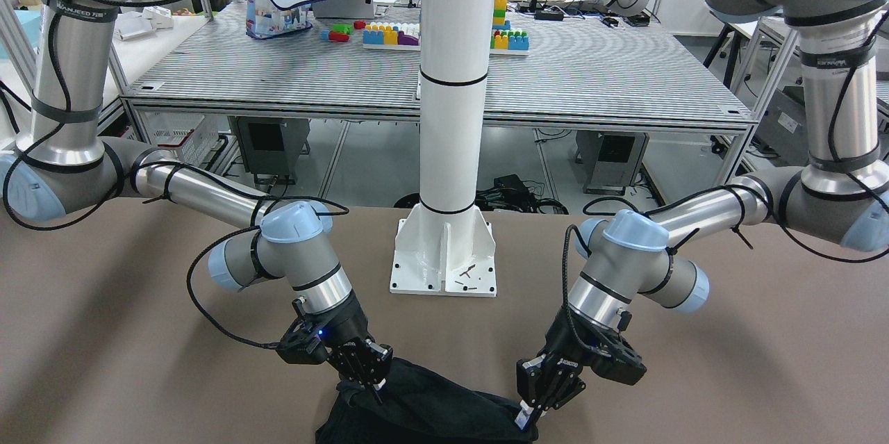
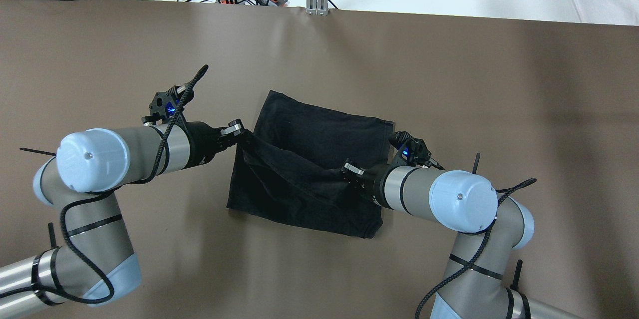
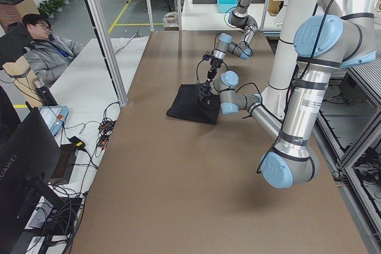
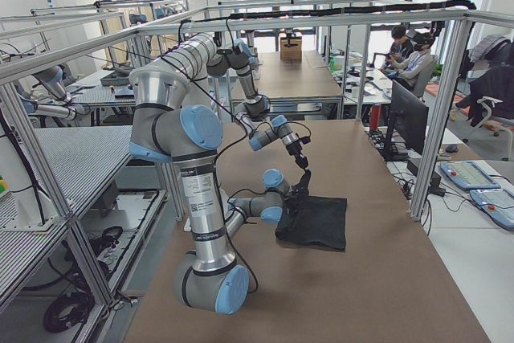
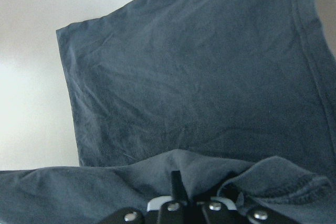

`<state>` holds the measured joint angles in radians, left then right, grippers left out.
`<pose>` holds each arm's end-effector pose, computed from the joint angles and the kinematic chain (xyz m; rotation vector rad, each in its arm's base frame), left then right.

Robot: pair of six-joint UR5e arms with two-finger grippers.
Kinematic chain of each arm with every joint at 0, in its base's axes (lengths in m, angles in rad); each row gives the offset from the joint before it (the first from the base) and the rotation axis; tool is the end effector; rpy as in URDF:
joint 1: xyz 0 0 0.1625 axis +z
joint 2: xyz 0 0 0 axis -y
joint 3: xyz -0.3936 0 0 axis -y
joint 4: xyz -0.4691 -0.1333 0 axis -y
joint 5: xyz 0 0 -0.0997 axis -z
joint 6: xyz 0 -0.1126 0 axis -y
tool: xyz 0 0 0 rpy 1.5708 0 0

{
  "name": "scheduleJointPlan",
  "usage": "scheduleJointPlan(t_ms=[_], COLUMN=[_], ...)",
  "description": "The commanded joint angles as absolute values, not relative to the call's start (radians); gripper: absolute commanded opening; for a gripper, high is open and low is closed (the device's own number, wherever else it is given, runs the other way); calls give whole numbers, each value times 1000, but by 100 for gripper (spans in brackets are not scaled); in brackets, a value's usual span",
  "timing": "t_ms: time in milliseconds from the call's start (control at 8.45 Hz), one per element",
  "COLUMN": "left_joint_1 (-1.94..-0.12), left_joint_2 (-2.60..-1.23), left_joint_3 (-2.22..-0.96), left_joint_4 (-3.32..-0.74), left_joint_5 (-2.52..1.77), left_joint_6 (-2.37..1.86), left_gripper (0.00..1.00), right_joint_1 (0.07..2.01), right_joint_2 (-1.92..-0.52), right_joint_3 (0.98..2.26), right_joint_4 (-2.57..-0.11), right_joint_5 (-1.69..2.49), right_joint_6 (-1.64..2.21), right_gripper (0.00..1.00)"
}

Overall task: Fold clothes
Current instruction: 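Lay the folded end down on the bundle with both grippers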

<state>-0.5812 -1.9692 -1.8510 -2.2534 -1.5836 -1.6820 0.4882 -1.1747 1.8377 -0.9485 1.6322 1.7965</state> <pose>0.4698 -0.4664 0.1567 0.3117 1.3488 -0.5718 -0.5214 -0.4200 0.1729 0.1178 -1.3019 0.5720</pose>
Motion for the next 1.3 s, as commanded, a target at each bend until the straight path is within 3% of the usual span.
scheduleJointPlan(t_ms=[0, 946, 1065, 1183], left_joint_1=[-587, -606, -606, -606], left_joint_2=[-2049, -2049, -2048, -2049], left_joint_3=[-1769, -1740, -1740, -1740], left_joint_4=[-2255, -2263, -2261, -2260], left_joint_5=[-1580, -1585, -1585, -1579], left_joint_6=[-1680, -1674, -1674, -1677], left_gripper=[0, 0, 0, 52], right_joint_1=[514, 531, 531, 531], right_joint_2=[-1172, -1169, -1166, -1163], right_joint_3=[1833, 1795, 1795, 1795], right_joint_4=[-948, -939, -939, -940], right_joint_5=[1632, 1617, 1617, 1617], right_joint_6=[1799, 1810, 1809, 1809], right_gripper=[0, 0, 17, 90])
